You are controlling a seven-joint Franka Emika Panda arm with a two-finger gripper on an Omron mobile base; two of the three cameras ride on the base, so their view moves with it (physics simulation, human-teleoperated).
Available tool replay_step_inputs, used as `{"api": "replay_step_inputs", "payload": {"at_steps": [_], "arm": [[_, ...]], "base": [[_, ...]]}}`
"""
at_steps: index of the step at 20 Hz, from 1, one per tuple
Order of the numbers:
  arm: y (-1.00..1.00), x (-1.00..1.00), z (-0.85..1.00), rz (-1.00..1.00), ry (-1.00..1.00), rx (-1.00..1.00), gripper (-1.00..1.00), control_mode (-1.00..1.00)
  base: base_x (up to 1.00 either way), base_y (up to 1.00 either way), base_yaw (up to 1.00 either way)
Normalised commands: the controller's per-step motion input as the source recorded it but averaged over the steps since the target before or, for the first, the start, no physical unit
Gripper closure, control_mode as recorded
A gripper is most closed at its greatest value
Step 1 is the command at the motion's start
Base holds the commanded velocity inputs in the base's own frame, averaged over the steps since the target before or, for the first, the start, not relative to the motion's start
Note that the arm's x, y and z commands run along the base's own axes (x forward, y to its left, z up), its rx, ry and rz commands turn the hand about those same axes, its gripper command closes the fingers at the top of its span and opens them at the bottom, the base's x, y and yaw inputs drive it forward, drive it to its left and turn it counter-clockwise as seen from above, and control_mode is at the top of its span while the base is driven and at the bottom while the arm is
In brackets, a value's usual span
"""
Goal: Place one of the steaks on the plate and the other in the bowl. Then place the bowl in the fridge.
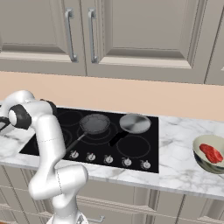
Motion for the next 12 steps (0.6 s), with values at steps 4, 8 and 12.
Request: {"api": "replay_step_inputs", "payload": {"at_steps": [4, 8, 12], "arm": [[0.04, 0.00, -0.01, 0.00, 0.00, 0.00, -1.00, -1.00], [-0.44, -0.97, 0.07, 0.00, -0.12, 0.00, -1.00, -1.00], [-0.86, -1.00, 0.14, 0.00, -0.17, 0.00, -1.00, -1.00]], "base": [[0.00, 0.00, 0.00], [0.00, 0.00, 0.00], [0.00, 0.00, 0.00]]}}
